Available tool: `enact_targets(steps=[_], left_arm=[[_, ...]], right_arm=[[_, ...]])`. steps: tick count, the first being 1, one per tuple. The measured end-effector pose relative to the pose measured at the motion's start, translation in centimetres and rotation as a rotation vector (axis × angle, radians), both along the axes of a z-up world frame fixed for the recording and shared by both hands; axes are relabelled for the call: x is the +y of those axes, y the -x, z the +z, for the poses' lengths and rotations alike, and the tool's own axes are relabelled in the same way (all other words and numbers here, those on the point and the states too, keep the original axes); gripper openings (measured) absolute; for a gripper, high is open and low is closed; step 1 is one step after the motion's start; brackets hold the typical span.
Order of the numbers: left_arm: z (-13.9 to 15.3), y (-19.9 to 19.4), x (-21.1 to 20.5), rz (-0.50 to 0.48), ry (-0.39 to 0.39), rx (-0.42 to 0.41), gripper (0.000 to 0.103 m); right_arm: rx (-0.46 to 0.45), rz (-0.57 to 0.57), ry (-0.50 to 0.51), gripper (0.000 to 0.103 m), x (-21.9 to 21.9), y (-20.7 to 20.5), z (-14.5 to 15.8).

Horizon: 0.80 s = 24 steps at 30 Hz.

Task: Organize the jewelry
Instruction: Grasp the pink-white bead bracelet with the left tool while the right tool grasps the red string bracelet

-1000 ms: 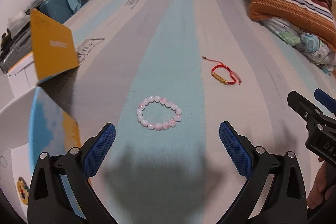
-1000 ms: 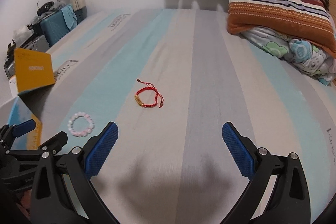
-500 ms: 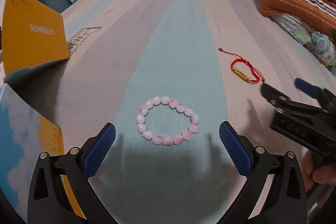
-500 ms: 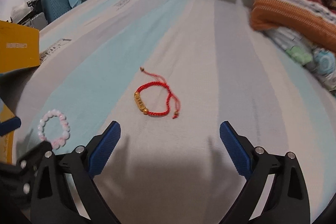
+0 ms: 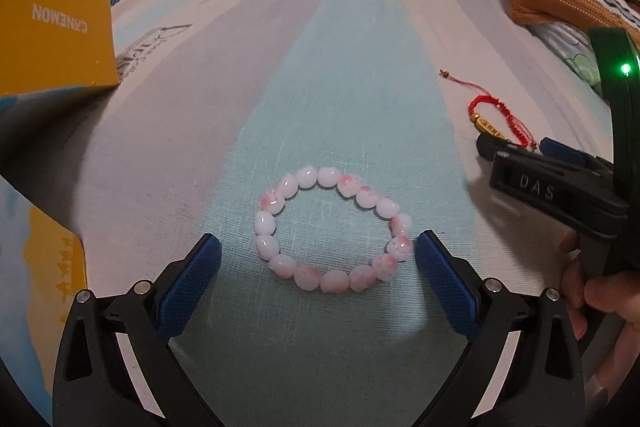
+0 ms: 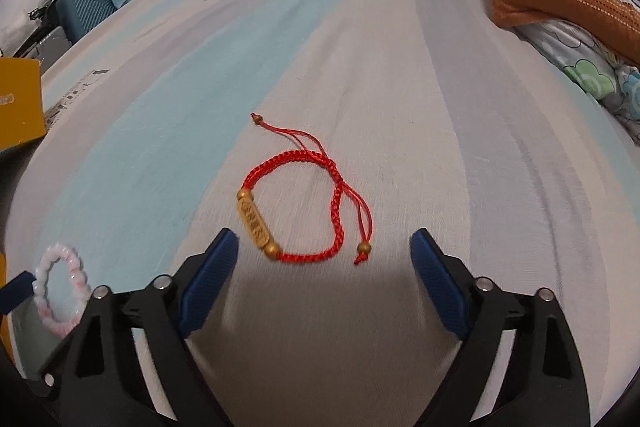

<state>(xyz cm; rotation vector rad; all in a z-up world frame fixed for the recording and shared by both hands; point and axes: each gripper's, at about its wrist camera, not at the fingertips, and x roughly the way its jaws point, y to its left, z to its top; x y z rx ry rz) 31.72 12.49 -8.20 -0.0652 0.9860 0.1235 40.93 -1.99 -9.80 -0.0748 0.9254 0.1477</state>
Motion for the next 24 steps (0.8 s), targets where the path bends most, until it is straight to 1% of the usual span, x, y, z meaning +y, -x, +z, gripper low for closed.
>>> enact_targets(steps=[2, 3, 5, 6, 8, 9, 10, 11, 12, 14, 15, 17, 21, 24], left_arm=[[0.0, 0.1, 0.0, 0.003, -0.005, -0.007, 0.083], [0.0, 0.2, 0.0, 0.009, -0.003, -0.007, 0.079], [-0.1, 0.3, 0.3, 0.019, 0.000, -0.009, 0.066], [0.0, 0.3, 0.3, 0.021, -0.003, -0.008, 0.064], [0.0, 0.3, 0.4, 0.025, -0.008, -0.008, 0.052], [0.1, 0.4, 0.3, 0.024, -0.010, -0.007, 0.049], [0.1, 0.4, 0.3, 0.022, -0.011, -0.006, 0.043], [0.1, 0.4, 0.3, 0.021, -0.009, -0.006, 0.037], [0.2, 0.4, 0.3, 0.021, -0.007, -0.005, 0.034], [0.2, 0.4, 0.4, 0.020, 0.006, -0.004, 0.020], [0.3, 0.4, 0.4, 0.020, 0.010, -0.003, 0.020], [0.3, 0.5, 0.5, 0.019, 0.011, -0.003, 0.019], [0.5, 0.5, 0.4, 0.017, 0.007, -0.004, 0.019], [0.6, 0.5, 0.4, 0.016, 0.011, -0.003, 0.019]], right_arm=[[-0.002, 0.003, 0.015, 0.076, 0.1, 0.0, -0.1], [-0.007, 0.006, 0.025, 0.071, 0.2, 0.0, -0.1], [-0.025, 0.015, 0.054, 0.059, 0.8, 0.3, -0.1], [-0.037, 0.021, 0.072, 0.055, 1.1, 0.5, -0.1], [-0.054, 0.030, 0.098, 0.043, 1.6, 0.7, -0.2], [-0.060, 0.035, 0.106, 0.039, 1.8, 0.8, -0.2], [-0.069, 0.041, 0.117, 0.032, 2.0, 0.9, -0.2], [-0.076, 0.044, 0.128, 0.029, 2.2, 1.0, -0.2], [-0.080, 0.045, 0.133, 0.024, 2.3, 1.0, -0.2], [-0.087, 0.048, 0.141, 0.017, 2.5, 1.1, -0.3], [-0.088, 0.048, 0.141, 0.013, 2.6, 1.1, -0.3], [-0.089, 0.045, 0.134, 0.009, 2.4, 1.1, -0.3], [-0.098, 0.044, 0.119, 0.005, 2.2, 1.2, 0.0], [-0.111, 0.042, 0.089, 0.005, 1.6, 1.4, 0.6]])
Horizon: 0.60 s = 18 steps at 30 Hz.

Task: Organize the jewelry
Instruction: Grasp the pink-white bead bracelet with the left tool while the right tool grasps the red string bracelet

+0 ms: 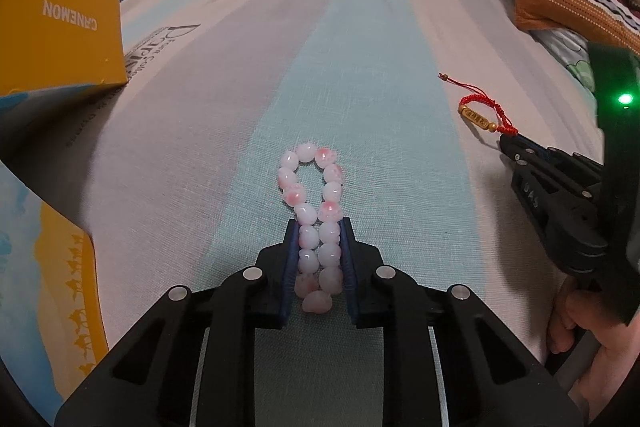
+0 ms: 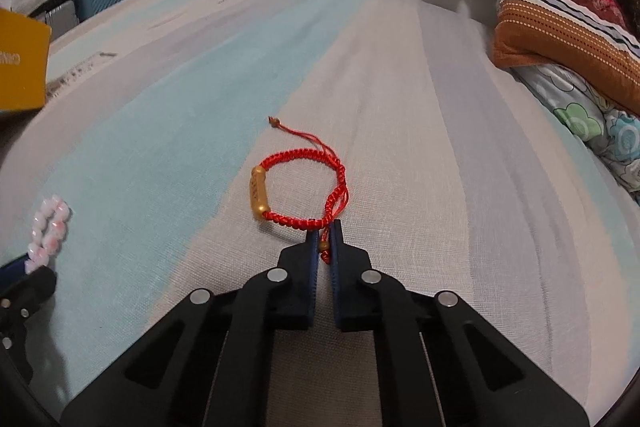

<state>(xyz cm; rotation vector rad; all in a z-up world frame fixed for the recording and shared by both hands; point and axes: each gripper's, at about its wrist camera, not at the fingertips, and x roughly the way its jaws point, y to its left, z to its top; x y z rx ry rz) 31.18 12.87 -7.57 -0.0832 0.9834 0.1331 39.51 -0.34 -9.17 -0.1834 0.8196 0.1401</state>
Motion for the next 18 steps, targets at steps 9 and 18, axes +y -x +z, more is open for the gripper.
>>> enact_targets(steps=[9, 18], left_arm=[[0.4, 0.0, -0.1, -0.009, 0.006, -0.006, 0.019], [1.4, 0.4, -0.3, -0.017, 0.003, -0.016, 0.019]], right_arm=[[-0.025, -0.009, -0.041, 0.005, -1.3, 1.2, 1.7], [-0.021, -0.006, -0.066, 0.005, -2.3, 2.9, 2.7]])
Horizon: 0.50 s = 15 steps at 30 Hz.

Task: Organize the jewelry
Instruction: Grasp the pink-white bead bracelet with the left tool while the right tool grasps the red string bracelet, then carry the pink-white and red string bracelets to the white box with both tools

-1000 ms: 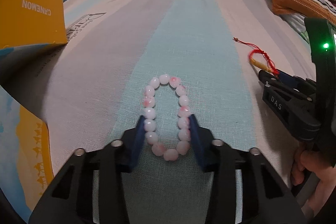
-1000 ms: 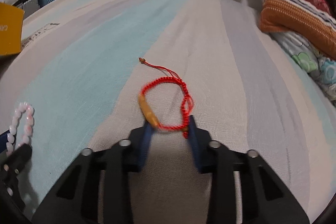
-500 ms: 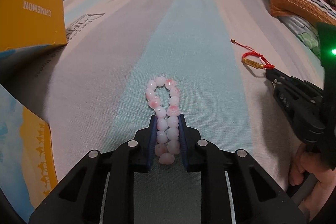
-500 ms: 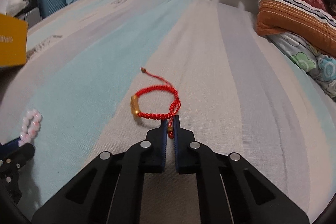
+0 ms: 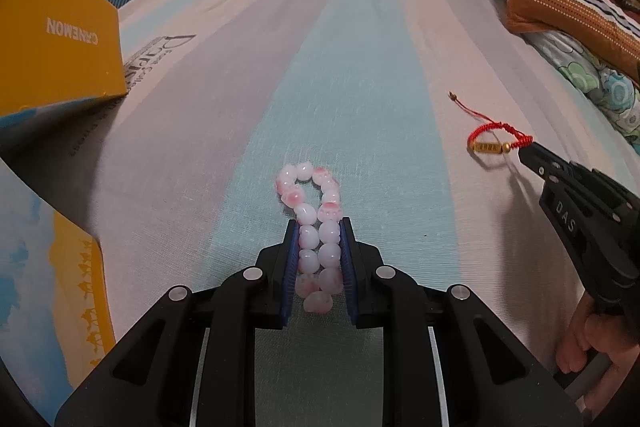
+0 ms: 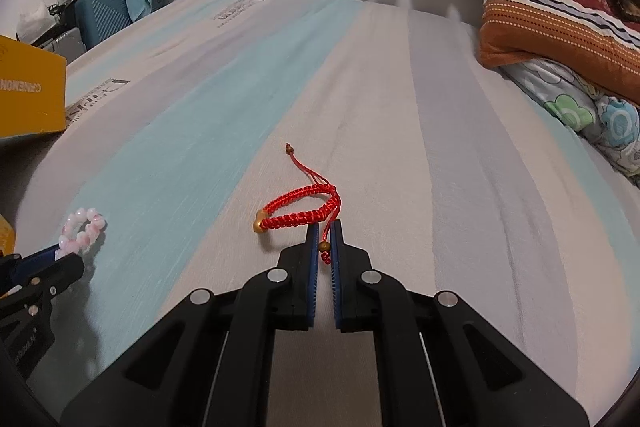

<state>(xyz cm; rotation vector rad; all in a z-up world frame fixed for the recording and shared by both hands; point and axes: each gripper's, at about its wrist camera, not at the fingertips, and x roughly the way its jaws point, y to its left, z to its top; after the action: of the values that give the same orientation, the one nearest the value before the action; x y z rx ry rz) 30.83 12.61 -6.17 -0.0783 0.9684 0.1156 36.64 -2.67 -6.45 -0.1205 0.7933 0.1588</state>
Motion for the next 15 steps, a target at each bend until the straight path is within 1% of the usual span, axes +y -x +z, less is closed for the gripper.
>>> enact_targets(steps=[3, 15], left_arm=[[0.6, 0.2, -0.1, -0.003, -0.003, -0.005, 0.019], [3.1, 1.3, -1.0, -0.027, -0.006, -0.024, 0.019]], right_arm=[[-0.005, -0.001, -0.010, 0.005, -0.2, 0.6, 0.5], [-0.044, -0.008, -0.054, 0.005, -2.1, 4.3, 3.9]])
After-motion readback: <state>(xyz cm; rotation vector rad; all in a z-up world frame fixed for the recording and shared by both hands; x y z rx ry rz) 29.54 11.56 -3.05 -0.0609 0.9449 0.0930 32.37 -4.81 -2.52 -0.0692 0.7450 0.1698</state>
